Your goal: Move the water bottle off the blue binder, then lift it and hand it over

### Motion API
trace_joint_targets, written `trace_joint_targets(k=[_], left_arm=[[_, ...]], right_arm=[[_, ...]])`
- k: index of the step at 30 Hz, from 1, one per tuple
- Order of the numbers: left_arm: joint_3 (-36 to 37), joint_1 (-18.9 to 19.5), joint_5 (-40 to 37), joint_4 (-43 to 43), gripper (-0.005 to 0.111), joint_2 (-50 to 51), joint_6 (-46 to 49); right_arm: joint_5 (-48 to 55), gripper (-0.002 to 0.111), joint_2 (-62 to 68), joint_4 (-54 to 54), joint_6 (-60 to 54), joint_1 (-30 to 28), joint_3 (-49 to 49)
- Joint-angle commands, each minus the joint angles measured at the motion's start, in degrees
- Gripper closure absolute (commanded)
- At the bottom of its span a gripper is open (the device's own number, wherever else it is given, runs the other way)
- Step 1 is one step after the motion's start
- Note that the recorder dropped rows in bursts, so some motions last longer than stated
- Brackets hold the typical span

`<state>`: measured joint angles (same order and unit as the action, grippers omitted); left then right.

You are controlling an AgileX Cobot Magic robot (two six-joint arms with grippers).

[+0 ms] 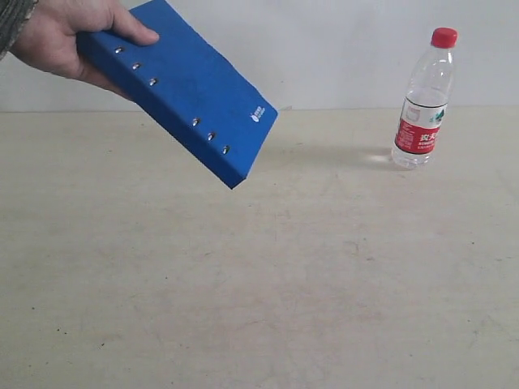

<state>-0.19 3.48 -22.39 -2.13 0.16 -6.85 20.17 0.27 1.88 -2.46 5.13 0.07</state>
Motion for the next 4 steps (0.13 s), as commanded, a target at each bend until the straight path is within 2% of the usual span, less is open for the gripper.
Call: trace_joint_targets(k=[1, 4], left_arm=[[0.19, -0.23, 0.76, 0.01, 0.102, -0.16, 0.22], [0.19, -0.23, 0.76, 0.01, 0.102, -0.16, 0.22]], right_arm=[[-0.60, 0.108, -0.27, -0.09, 0.00, 0.11, -0.07], [-0.60, 0.108, -0.27, -0.09, 0.00, 0.11, -0.07]])
